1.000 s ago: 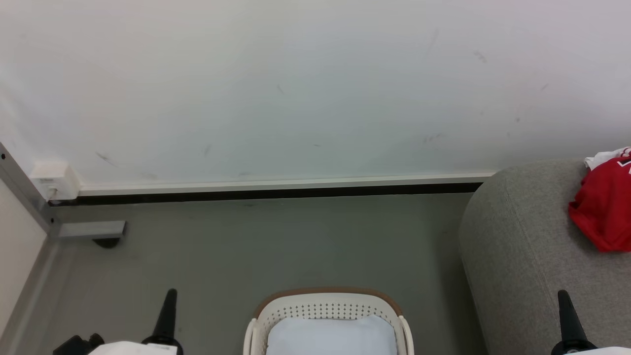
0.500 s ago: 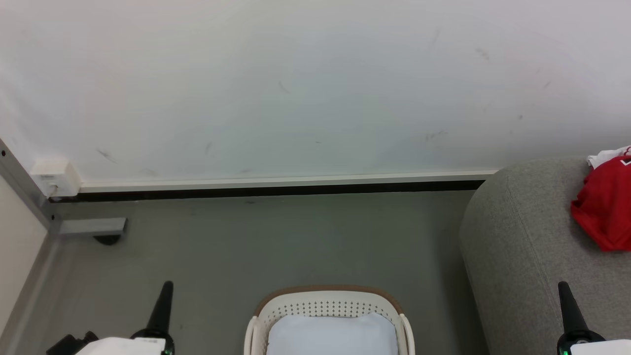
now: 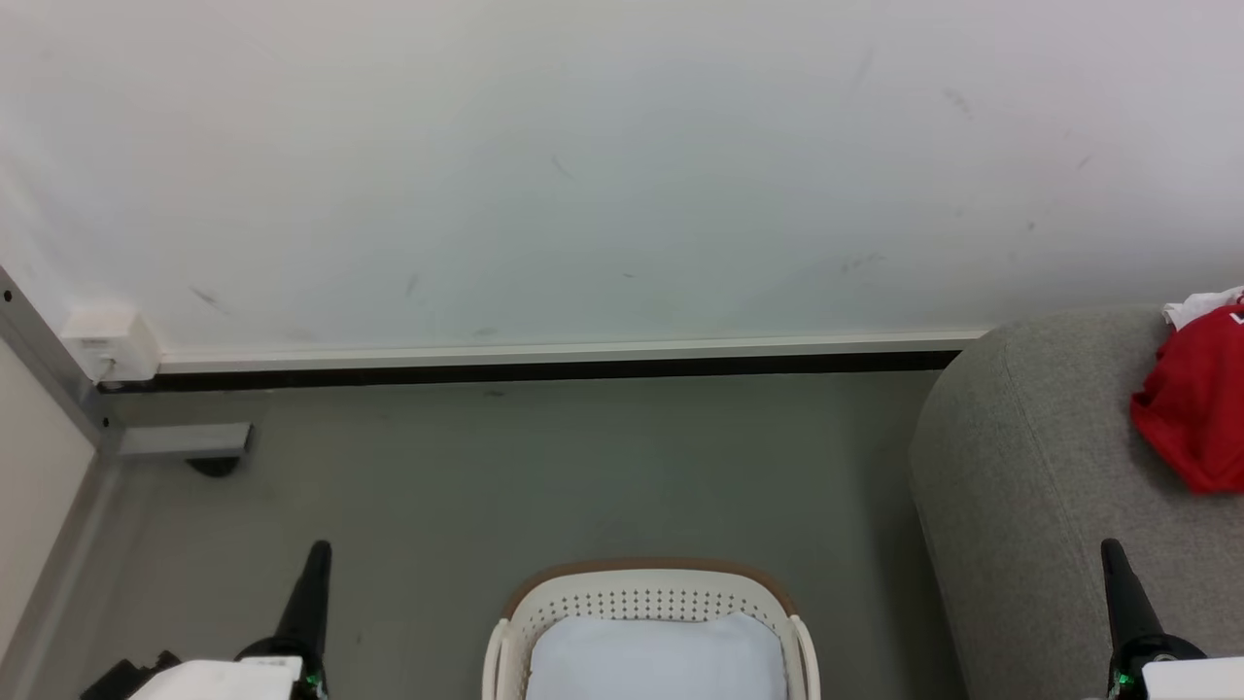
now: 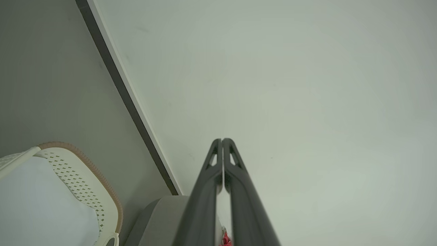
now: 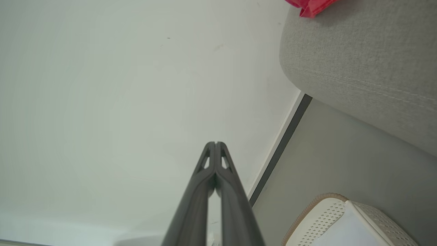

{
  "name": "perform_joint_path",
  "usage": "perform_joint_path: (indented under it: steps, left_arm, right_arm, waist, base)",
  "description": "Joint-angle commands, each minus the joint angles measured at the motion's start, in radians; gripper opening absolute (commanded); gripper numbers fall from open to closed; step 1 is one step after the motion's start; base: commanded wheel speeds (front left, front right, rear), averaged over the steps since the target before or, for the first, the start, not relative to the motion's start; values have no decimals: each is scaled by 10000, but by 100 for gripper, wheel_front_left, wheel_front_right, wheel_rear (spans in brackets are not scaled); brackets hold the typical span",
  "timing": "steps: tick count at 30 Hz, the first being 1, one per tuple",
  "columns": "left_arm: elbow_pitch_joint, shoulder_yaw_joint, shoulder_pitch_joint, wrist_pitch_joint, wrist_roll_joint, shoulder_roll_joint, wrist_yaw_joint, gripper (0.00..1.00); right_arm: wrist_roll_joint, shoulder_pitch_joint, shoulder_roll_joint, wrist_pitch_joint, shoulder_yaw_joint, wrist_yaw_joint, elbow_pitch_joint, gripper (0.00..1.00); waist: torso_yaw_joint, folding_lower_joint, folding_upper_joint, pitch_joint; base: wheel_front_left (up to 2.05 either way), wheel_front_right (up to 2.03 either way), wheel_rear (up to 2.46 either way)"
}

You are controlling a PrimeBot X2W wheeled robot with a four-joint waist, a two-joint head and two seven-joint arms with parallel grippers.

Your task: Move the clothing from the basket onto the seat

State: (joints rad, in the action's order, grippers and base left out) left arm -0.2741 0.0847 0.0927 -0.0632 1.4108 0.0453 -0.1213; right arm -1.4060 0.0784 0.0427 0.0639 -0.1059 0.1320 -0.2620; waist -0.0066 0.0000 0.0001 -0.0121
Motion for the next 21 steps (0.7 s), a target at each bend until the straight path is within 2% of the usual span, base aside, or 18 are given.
perform_joint_path:
  steps: [1,21]
  left_arm:
    - [106,53,123,-95,328,73,-33,0]
    - [275,283,191,-464,1739,80,-112,0]
  right_arm:
    - [-276,150,109,83,-41,-19,72,0]
    - [-1794,317,113,457,-94,-22,188,0]
  waist:
    - [5,0,-1,10]
    - [54,0,-1,123]
  base:
    - [0,0,0]
    - [0,0,0]
